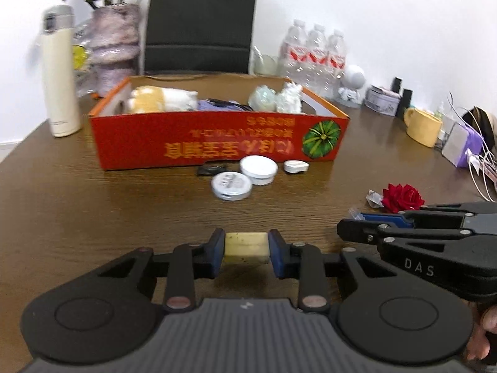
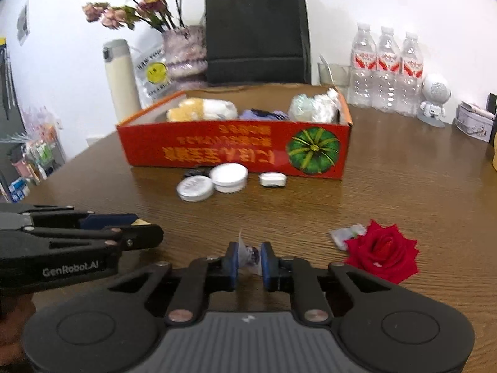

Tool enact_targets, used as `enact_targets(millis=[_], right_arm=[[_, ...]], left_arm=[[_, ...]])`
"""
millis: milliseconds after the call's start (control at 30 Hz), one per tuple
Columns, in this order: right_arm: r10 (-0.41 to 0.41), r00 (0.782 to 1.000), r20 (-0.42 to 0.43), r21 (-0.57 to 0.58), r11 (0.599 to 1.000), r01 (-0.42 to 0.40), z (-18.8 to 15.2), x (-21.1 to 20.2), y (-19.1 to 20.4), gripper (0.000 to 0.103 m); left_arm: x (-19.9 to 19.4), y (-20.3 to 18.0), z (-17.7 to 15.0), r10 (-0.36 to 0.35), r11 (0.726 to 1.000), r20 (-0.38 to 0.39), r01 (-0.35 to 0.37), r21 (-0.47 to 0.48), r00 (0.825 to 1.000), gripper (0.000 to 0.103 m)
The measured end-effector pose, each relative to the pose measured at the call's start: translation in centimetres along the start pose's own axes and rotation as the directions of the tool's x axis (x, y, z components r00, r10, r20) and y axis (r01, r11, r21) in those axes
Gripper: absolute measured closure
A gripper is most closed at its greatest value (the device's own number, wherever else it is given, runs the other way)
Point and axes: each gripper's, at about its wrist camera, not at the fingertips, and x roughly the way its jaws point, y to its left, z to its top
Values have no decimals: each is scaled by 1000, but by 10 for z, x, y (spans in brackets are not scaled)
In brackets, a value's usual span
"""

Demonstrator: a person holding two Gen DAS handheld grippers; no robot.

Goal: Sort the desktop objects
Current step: 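Carry the soap bar and wrapper into the cardboard box and open both grippers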

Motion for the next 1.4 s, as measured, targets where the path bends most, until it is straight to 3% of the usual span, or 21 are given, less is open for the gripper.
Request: enact_targets(millis=[267, 433, 567, 667, 767, 867, 1000, 1067, 1200, 1267, 1400], right_arm=[[32, 991, 128, -23, 999, -29, 14, -41, 24, 90], [39, 985, 165, -26, 999, -35, 30, -51, 24, 90], [31, 979, 200, -31, 999, -25, 64, -43, 14, 90], [40, 975, 219, -20, 999, -36, 107, -23, -4, 90], [42, 985, 170, 2, 999, -43, 151, 17, -26, 90], [50, 995, 81, 47, 997, -54, 187, 68, -47, 90], [48, 997, -55, 100, 994, -42, 215, 138, -65, 90], [52, 991, -125, 162, 986, -31, 218, 167, -75, 90], [24, 970, -241, 217, 976, 30, 215, 213, -87, 89], [38, 961, -275, 255, 966, 35, 214, 228, -91, 86], [51, 961, -271, 253, 967, 20, 212, 226, -86, 79]], left_arm=[[-39, 10, 6, 24, 999, 83, -22, -25, 996, 72], [-48, 18, 25, 25, 999, 135, -20, -41, 991, 72], [-35, 28, 63, 5, 998, 175, 5, -55, 985, 72], [-4, 36, 115, -31, 997, 177, 44, -68, 984, 72], [41, 36, 160, -36, 996, 148, 48, -76, 988, 72], [103, 39, 196, -45, 994, 70, 51, -95, 997, 72], [180, 56, 210, -21, 985, -41, 14, -175, 999, 72], [201, 62, 208, -20, 980, -78, 4, -199, 997, 72], [210, 68, 203, -68, 980, -111, 46, -196, 991, 65], [202, 72, 203, -75, 981, -90, 57, -187, 993, 45], [180, 79, 208, -49, 989, -67, 39, -140, 997, 40]])
